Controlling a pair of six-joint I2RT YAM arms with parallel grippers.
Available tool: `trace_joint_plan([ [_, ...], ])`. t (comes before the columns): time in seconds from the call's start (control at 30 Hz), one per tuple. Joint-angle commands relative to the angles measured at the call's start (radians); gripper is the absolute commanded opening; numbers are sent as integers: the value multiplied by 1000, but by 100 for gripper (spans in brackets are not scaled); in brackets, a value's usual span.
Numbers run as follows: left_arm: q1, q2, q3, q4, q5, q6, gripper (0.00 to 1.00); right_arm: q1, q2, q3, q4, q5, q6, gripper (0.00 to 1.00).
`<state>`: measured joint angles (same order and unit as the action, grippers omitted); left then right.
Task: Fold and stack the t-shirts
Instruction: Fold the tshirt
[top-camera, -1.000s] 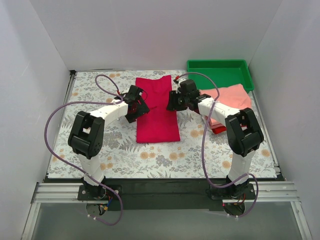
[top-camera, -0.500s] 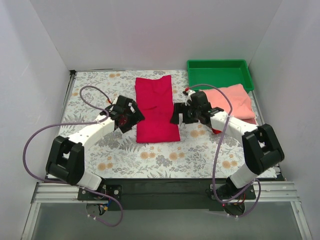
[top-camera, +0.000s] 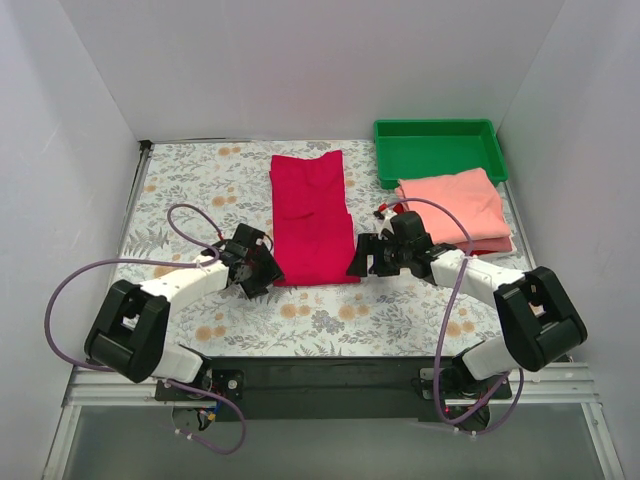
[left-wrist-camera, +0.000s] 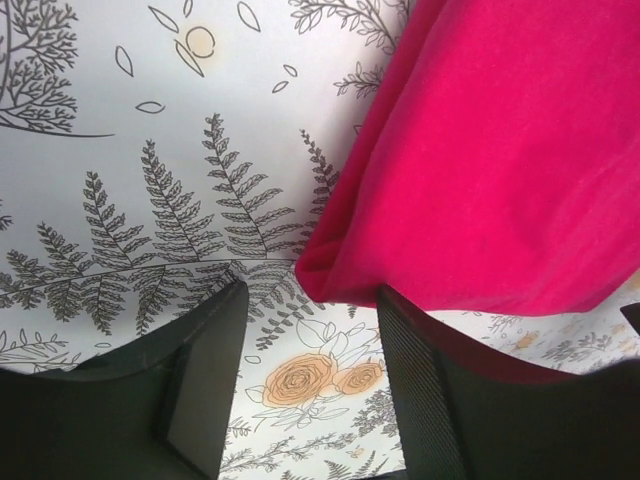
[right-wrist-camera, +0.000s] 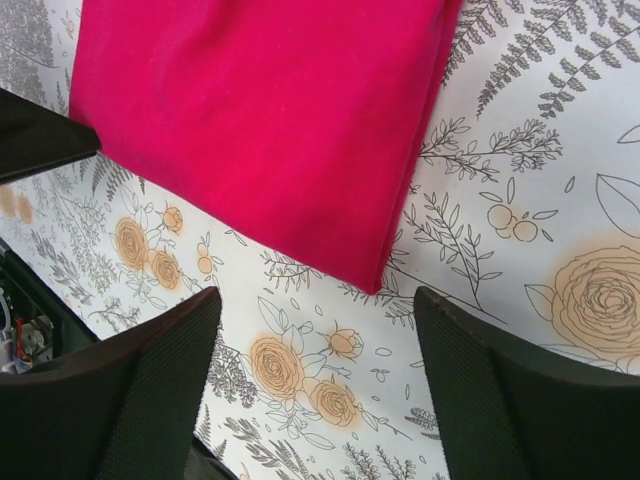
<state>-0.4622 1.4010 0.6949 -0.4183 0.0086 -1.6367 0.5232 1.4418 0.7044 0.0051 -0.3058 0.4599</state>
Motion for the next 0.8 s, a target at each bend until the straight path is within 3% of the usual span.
trace_joint_plan([
  [0.0,-1,16,-20,27,4,-14,52,3,34,1,55,-33,20,80],
  [0.2,-1,67,-26,39,-36,-23,46,4,88,-5,67,-53,33,63],
  [0.23,0,73,-25,38,-39,-26,38,4,91,-6,67,-52,33,62],
  [0.33,0,75,-34,36,-36,-26,28,3,94,-19,70,-49,39,58],
  [0.37,0,73,-37,38,-35,-26,16,4,97,-22,68,-44,40,57],
  [0.47,-1,61,-52,45,-18,-23,0,9,114,-31,72,-49,43,56],
  [0.67,-1,30,-86,70,-10,-20,0,32,161,-16,81,-44,45,47],
  [0.77,-1,1,-101,75,-19,-15,0,32,177,-5,84,-42,48,34],
])
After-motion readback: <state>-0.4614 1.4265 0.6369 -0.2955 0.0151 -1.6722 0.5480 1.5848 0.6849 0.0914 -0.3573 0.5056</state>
